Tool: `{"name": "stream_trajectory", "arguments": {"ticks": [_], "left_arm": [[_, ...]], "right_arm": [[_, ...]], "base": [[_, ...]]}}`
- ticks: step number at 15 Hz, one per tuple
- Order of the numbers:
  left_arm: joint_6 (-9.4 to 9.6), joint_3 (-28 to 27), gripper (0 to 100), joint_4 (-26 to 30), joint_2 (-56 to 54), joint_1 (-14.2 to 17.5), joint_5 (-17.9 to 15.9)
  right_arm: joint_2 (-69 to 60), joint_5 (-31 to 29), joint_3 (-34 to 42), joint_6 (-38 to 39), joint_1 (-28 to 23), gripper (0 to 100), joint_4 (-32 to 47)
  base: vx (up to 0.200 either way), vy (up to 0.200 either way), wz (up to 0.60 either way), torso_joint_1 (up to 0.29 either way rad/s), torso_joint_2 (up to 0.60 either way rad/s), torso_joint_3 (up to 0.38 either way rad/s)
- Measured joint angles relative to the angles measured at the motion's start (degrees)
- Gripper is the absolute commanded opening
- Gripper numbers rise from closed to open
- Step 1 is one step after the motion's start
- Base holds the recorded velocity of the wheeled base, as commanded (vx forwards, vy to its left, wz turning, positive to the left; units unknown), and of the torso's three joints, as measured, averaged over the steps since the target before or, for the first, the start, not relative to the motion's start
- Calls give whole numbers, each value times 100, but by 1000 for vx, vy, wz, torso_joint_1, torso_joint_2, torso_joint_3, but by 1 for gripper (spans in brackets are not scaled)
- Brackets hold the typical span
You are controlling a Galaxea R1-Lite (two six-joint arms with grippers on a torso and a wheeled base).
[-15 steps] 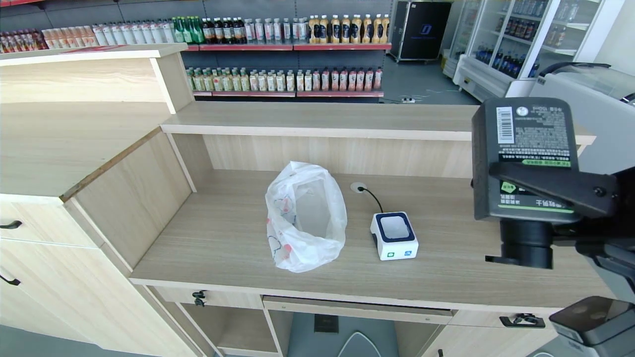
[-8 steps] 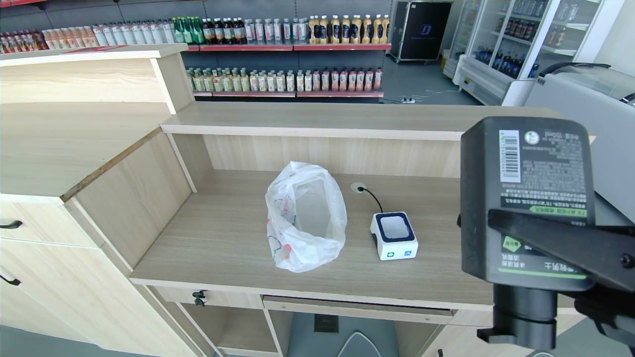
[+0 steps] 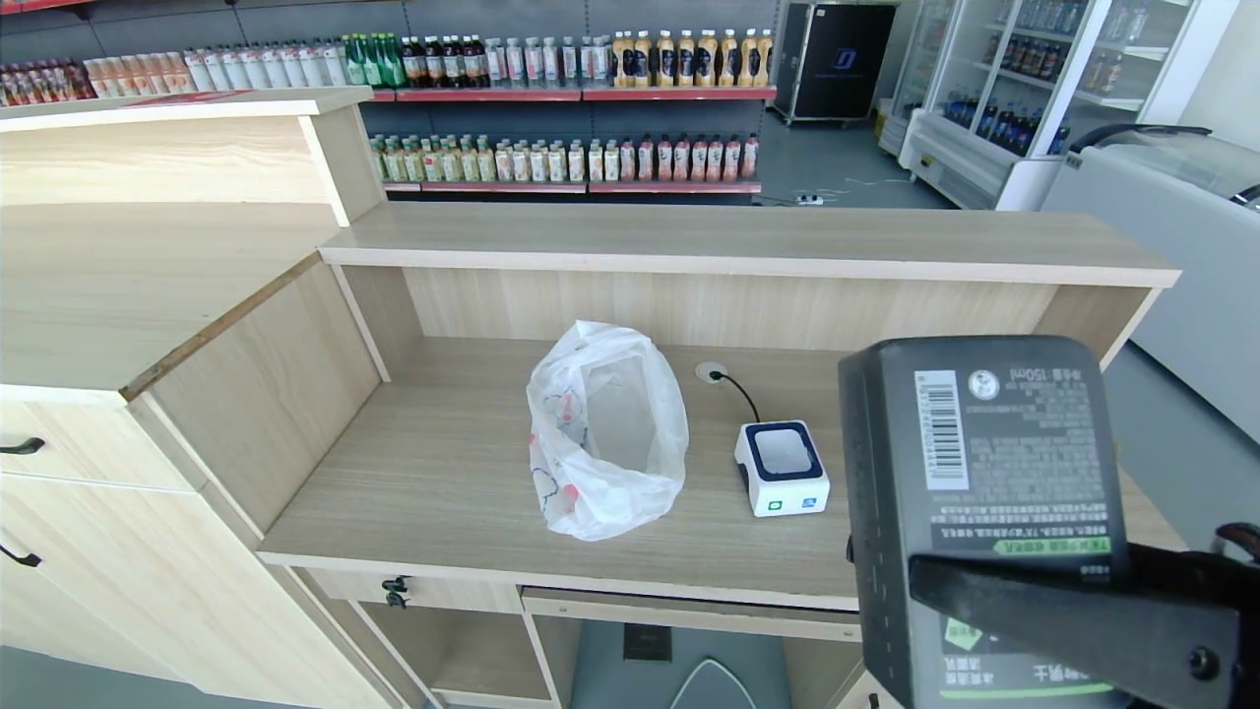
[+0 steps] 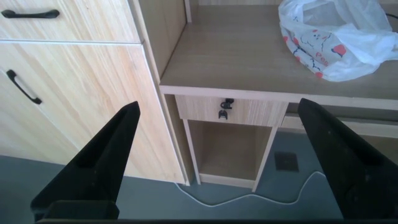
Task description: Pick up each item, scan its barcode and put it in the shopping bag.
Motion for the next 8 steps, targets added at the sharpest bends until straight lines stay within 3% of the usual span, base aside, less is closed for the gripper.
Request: {"name": "stream_trajectory", "arguments": {"ticks": [4,8], "left_arm": [[0,0,100,0,0,-5,0],[-2,0,100,0,0,-5,0]], "right_arm": [[189,-129,78,-2,129,0,-99],[523,-627,23,110,195,0,-667]], "base": [[0,0,0,0,0,0],[0,0,0,0,0,0]]}}
